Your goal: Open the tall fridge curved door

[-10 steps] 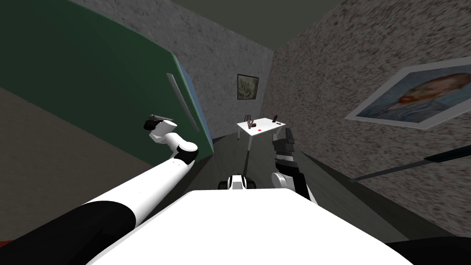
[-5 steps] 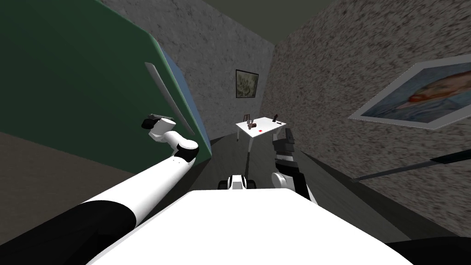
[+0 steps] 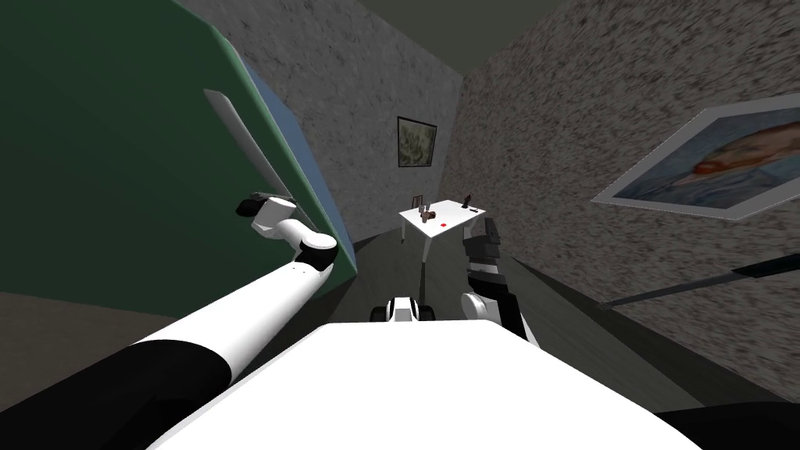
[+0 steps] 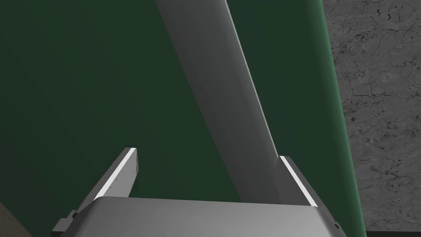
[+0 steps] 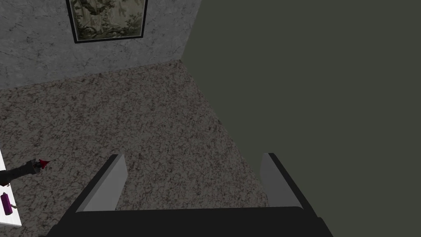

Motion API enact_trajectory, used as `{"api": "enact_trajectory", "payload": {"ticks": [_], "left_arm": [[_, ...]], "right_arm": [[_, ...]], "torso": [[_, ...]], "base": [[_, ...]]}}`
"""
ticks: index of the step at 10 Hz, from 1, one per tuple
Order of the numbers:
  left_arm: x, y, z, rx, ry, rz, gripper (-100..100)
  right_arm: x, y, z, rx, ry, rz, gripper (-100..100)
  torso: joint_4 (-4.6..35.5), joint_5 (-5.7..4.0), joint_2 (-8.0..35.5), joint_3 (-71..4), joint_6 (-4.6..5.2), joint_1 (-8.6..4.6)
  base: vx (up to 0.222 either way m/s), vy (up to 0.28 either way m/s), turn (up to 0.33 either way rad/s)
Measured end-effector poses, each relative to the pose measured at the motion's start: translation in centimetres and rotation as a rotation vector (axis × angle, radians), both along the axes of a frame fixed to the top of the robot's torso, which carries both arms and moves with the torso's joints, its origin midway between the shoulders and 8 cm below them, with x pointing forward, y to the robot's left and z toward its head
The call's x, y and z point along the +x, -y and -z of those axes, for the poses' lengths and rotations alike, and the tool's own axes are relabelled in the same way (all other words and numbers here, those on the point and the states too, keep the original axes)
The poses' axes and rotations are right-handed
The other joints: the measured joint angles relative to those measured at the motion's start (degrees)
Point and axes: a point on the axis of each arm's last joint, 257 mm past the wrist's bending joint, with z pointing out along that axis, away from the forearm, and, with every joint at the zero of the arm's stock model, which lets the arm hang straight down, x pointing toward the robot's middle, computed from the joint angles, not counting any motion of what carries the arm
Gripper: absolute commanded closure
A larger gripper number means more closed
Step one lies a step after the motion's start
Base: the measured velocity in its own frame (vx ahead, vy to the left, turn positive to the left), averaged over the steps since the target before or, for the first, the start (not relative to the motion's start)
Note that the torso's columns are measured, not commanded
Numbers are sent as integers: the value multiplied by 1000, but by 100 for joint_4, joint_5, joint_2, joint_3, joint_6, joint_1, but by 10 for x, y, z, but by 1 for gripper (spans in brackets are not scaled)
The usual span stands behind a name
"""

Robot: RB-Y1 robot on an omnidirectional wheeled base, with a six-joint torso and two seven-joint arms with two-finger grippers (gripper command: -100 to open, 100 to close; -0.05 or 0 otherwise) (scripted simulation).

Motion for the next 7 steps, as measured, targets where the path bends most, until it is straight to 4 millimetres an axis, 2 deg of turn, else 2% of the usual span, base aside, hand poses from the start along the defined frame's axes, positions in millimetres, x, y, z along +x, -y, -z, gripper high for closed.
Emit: {"api": "enact_trajectory", "payload": {"ticks": [3, 4, 5, 7], "left_arm": [[0, 0, -5, -16, 14, 4, -100], [0, 0, -5, -16, 13, 5, 100], [0, 0, -6, -17, 15, 4, 100], [20, 20, -6, -22, 22, 70, 100]], "right_arm": [[0, 0, 0, 0, 0, 0, 0], [0, 0, 0, 0, 0, 0, 0], [0, 0, 0, 0, 0, 0, 0], [0, 0, 0, 0, 1, 0, 0]], "torso": [[11, 0, 26, 18, -3, 12], [7, 2, 26, 16, -2, 2], [5, -5, 24, 14, 0, -10], [18, -3, 48, 28, -27, 18]], "base": [[81, 56, -9], [11, 8, 3], [-127, -6, 240], [-182, -8, 149]]}}
